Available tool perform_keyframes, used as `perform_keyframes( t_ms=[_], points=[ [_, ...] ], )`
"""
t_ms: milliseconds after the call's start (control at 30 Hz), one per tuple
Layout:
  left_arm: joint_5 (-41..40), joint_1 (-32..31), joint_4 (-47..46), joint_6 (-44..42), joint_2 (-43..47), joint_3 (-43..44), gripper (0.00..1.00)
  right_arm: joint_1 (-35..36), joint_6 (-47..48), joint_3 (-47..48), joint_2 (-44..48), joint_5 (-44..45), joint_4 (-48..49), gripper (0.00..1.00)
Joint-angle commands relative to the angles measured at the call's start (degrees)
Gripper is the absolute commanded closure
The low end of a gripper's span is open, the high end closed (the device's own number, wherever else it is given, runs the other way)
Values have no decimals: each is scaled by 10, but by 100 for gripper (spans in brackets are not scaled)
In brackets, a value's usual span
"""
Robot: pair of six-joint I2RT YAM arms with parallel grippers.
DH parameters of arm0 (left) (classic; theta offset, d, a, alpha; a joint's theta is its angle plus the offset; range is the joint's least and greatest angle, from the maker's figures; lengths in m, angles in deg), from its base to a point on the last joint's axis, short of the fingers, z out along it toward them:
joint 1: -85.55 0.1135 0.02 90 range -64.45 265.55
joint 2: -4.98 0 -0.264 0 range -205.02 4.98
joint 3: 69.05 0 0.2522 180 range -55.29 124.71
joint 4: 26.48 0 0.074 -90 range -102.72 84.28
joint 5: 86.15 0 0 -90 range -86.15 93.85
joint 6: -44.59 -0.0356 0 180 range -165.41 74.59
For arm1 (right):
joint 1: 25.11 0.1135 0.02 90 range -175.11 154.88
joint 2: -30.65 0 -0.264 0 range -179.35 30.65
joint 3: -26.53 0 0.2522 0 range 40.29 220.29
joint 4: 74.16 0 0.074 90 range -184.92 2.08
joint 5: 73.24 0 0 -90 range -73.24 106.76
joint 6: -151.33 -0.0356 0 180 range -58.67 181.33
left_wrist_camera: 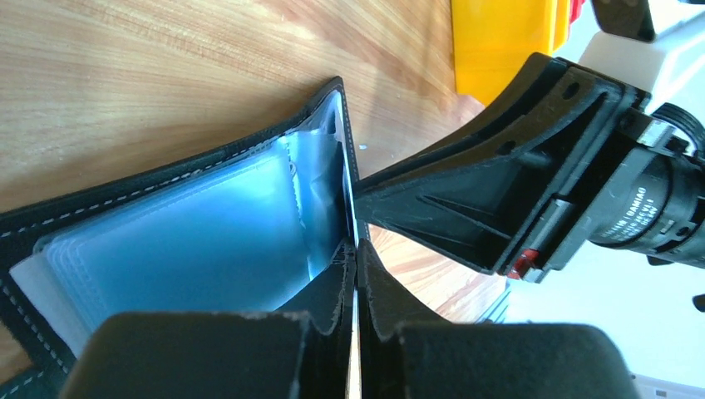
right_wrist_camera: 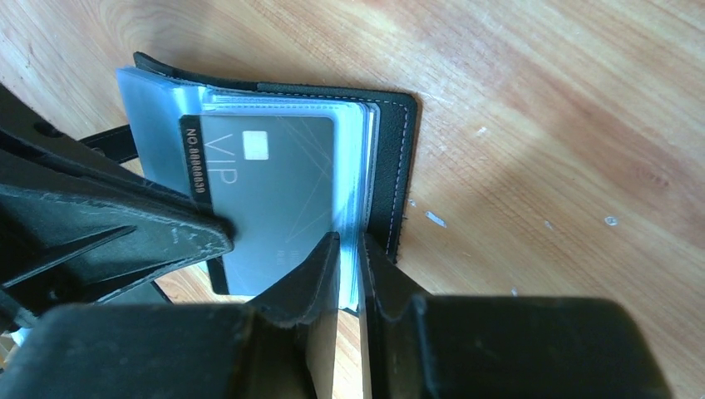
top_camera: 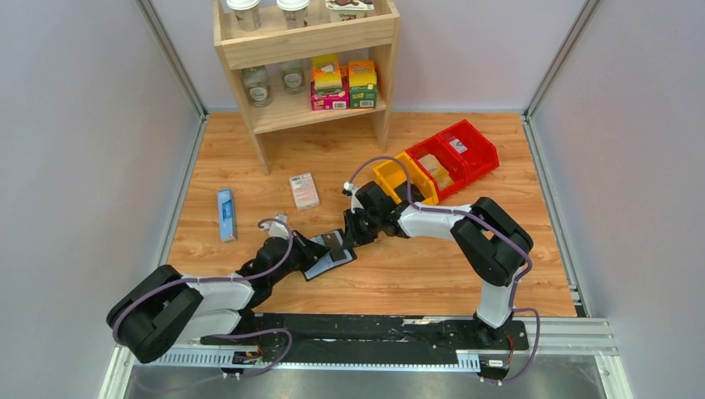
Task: Take the credit cards out of the card holder
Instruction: Remove the credit card from the card holder, then place the credit card in the storage box.
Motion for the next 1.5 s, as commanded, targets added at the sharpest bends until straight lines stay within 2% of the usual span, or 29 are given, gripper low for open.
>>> perform_keyframes(
  t_ms=[0,233,567,833,967,1033,1167,1400,1467],
  points=[
    [6,-3,18,5,60,-1,97,11,3,13,-26,14,-10,84],
    [-36,-3,241,2,223,20,99,10,0,21,-38,25,-23,85],
    [-85,-3,515,-19,357,58,100,10,-3,22,-31,29,-26,86],
    [-140,-3,654,-35,516,85,100,11,-13,22,2,15,-17,82],
    [-134,-3,623,-28,598,75,100,10,-29,25,44,21,-19,71],
    [-133,-3,599,-17,628,67,100,10,-48,16,80,26,-3,61],
    [-131,-3,526,17,656,48,100,13,-110,-43,178,29,98,42],
    [-114,-3,321,42,584,47,100,64,-246,-172,284,76,335,20],
    [-105,-3,269,42,549,53,100,79,-272,-197,291,96,390,18]
  ],
)
